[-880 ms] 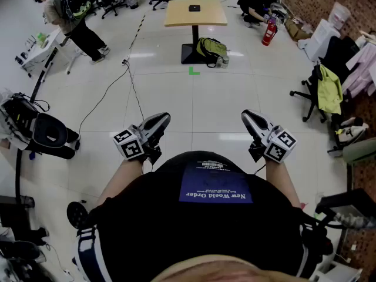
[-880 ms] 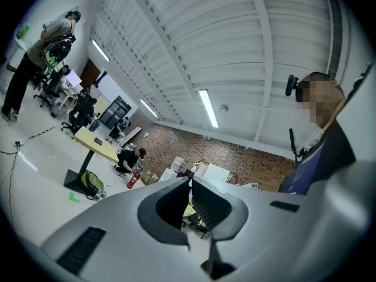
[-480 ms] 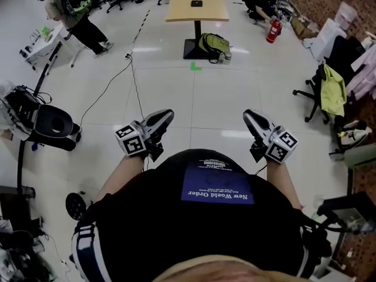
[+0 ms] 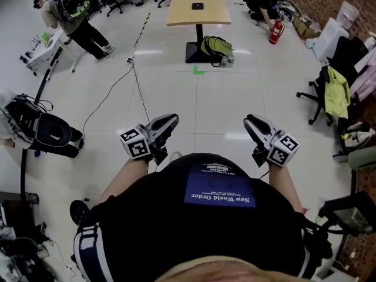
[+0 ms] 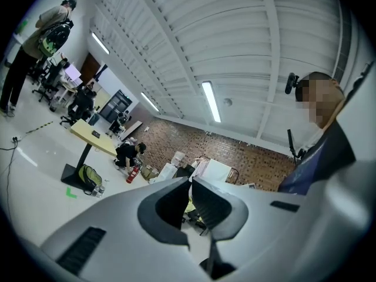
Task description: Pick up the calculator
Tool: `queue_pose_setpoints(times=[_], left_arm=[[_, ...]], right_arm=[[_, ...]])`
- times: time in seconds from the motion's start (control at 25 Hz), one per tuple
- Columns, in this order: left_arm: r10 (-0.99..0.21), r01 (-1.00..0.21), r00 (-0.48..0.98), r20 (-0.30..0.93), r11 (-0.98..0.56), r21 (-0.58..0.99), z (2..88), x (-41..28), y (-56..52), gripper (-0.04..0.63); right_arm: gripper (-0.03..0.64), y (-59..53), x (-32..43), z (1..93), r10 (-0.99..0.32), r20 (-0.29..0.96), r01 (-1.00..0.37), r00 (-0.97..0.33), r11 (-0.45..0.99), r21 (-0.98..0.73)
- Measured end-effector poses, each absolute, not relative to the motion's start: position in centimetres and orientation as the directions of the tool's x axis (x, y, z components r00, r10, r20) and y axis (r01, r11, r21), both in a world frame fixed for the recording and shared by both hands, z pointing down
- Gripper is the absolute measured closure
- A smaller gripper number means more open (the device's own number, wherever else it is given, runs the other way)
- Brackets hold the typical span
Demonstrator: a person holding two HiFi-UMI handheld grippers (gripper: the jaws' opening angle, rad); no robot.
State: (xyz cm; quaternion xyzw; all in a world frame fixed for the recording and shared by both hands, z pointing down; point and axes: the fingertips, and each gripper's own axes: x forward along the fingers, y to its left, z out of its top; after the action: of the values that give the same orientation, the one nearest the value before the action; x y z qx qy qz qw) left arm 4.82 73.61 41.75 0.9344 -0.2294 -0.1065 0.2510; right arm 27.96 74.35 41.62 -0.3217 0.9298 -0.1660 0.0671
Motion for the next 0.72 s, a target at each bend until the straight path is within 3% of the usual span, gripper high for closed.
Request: queue_pose_setpoints(times=[0.32, 0.72], left_arm=[[-0.414, -0.302, 0.902, -0.121, -0.806, 0.51, 42.1, -2.1, 63.6, 0.588], [-0.423, -0.314, 0.895, -0.141, -0.822, 0.475, 40.9, -14.6, 49.5, 0.589]], right_arm=[[0.522, 65.6, 20.7, 40.2, -0.66, -0.003, -0.627, -0.752, 0.716, -0.307], [0.5, 51.9, 9.9, 38.6, -0.689, 0.03, -0.665, -0.724, 0.687, -0.293]])
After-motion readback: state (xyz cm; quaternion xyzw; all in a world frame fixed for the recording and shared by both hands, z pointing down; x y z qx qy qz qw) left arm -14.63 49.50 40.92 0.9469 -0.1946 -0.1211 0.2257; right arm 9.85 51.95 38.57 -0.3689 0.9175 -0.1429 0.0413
